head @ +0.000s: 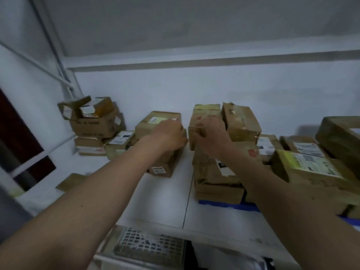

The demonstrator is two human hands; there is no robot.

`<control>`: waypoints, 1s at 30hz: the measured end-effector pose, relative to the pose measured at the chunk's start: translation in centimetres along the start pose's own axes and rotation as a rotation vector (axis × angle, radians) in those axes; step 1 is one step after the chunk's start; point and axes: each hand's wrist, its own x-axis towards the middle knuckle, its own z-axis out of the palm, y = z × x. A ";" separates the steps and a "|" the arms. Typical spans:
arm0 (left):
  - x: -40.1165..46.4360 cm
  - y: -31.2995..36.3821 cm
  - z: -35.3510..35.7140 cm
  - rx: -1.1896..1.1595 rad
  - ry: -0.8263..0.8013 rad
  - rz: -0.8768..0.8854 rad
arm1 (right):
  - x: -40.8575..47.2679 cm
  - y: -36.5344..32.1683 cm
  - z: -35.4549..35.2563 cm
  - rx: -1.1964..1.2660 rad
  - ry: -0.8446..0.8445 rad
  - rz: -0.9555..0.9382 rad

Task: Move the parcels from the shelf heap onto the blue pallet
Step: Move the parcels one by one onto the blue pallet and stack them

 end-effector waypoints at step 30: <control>11.7 -28.0 10.8 -0.528 -0.239 -0.079 | 15.5 -6.3 23.6 0.336 -0.118 0.617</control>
